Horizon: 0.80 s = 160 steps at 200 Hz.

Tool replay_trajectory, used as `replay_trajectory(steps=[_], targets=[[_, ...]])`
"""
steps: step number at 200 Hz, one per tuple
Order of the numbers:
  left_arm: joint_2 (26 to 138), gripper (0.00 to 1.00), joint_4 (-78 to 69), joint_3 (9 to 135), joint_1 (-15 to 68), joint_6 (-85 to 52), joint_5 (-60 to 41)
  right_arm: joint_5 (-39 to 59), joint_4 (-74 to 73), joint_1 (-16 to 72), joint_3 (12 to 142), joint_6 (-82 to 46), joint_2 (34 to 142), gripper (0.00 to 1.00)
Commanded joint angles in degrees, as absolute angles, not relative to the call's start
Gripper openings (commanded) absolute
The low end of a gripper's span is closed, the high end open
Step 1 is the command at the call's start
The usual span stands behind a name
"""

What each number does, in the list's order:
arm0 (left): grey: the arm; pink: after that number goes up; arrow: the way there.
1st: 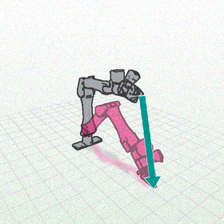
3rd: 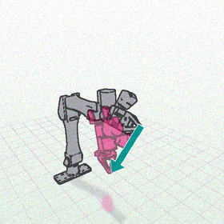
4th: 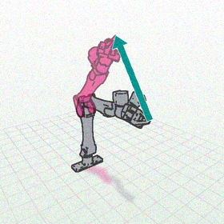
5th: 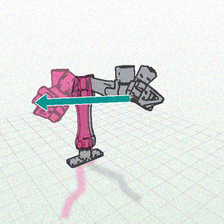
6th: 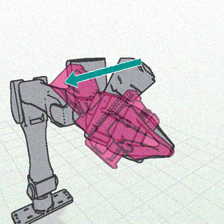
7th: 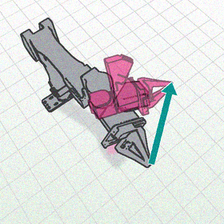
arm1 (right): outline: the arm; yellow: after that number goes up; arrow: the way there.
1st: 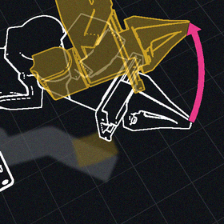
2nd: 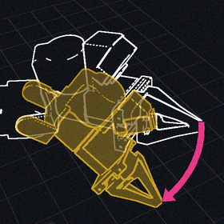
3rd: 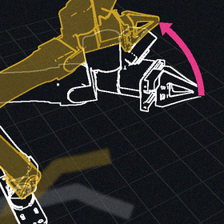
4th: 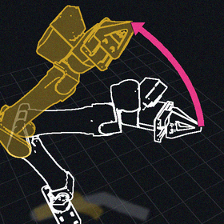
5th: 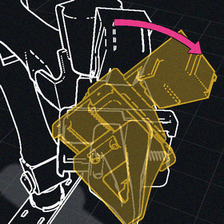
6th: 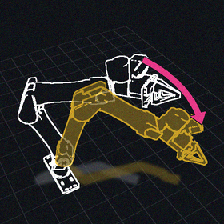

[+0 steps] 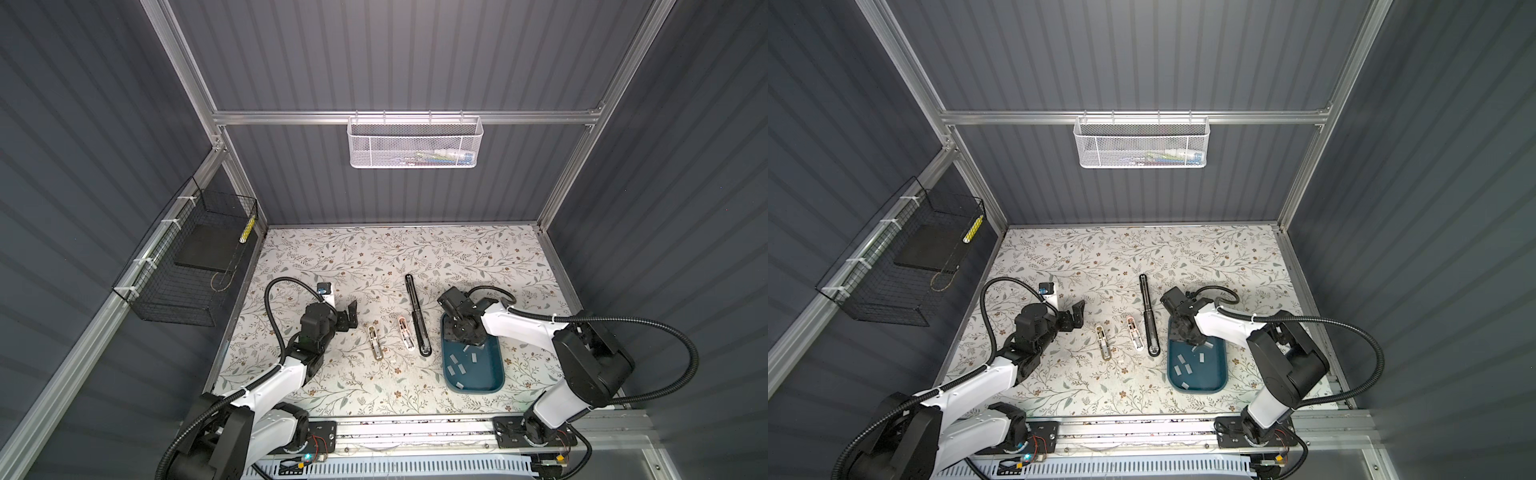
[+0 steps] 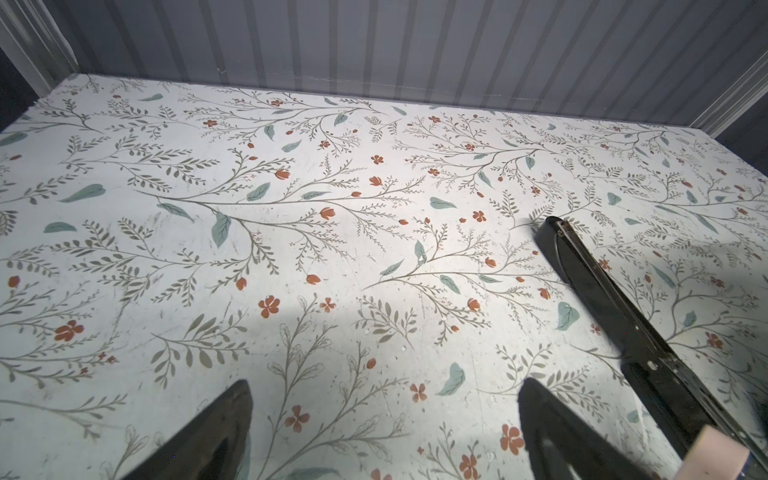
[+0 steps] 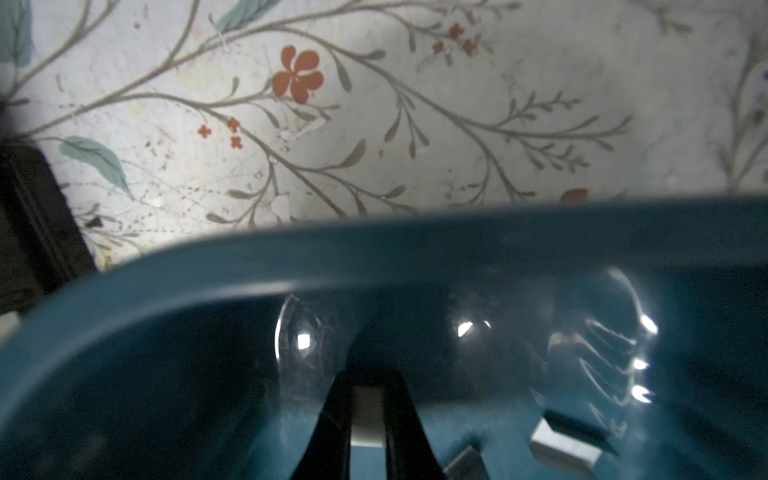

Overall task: Load the staples into the stapler
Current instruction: 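Carry the right gripper from the tray to the pink stapler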

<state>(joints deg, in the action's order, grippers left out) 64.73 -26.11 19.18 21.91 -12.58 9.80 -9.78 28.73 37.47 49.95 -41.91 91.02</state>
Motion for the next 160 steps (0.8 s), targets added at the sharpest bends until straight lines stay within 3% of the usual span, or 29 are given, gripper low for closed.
replay_trajectory(steps=[1,82,160], targets=[[65.63,1.0,-24.94,21.52,21.53,-14.56,9.29,-12.02,30.2,37.84,50.29,-39.06,85.73,0.11],[66.33,1.0,-20.91,22.5,21.53,-19.87,12.48,-16.88,27.66,44.01,51.81,-23.52,69.81,0.13],[66.74,1.0,-19.91,23.29,21.53,-21.09,12.27,-14.72,21.03,57.37,58.39,-17.42,83.62,0.08]])
